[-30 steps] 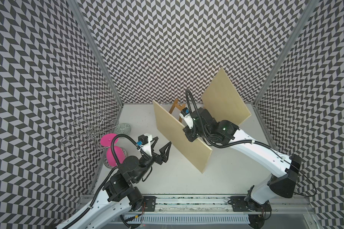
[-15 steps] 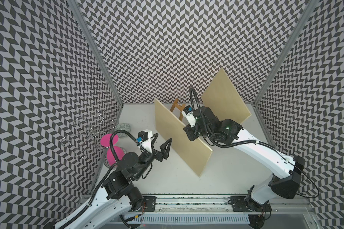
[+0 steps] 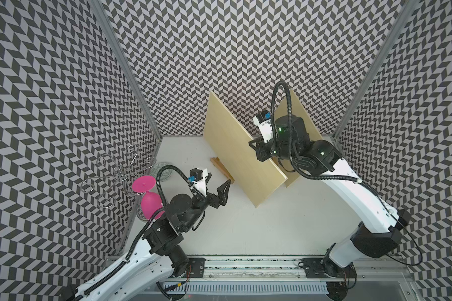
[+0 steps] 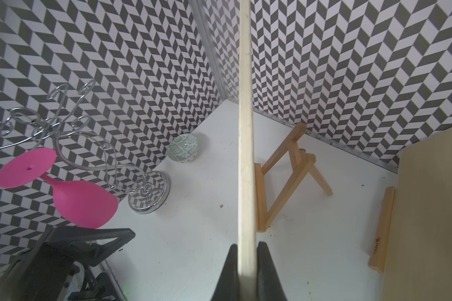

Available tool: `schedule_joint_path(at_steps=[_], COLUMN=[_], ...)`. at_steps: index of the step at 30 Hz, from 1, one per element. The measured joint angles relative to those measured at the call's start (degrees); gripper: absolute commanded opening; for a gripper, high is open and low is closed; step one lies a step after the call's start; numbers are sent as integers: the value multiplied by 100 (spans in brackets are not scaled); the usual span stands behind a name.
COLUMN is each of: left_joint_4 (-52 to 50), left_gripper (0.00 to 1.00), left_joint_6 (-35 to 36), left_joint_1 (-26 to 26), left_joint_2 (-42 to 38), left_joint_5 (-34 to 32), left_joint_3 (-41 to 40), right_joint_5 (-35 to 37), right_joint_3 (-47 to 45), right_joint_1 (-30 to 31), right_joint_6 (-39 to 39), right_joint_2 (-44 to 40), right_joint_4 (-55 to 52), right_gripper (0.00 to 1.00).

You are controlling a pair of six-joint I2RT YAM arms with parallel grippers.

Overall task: Assemble the easel
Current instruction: Place the drawing board on the easel.

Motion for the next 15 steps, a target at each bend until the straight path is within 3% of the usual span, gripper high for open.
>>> schedule_joint_path(at_steps=[15], left_joint_4=[509], left_gripper=[93], left_joint_6=[-205], left_joint_1=[551], left_joint_2=[326], left_joint_5=[404], left_joint_3=[-195], right_joint_5=[-140], right_joint_3=[1344], right_joint_1=[-157], right_joint_6=[-184], right_joint_2=[1646], right_joint_4=[-424], right_gripper=[0])
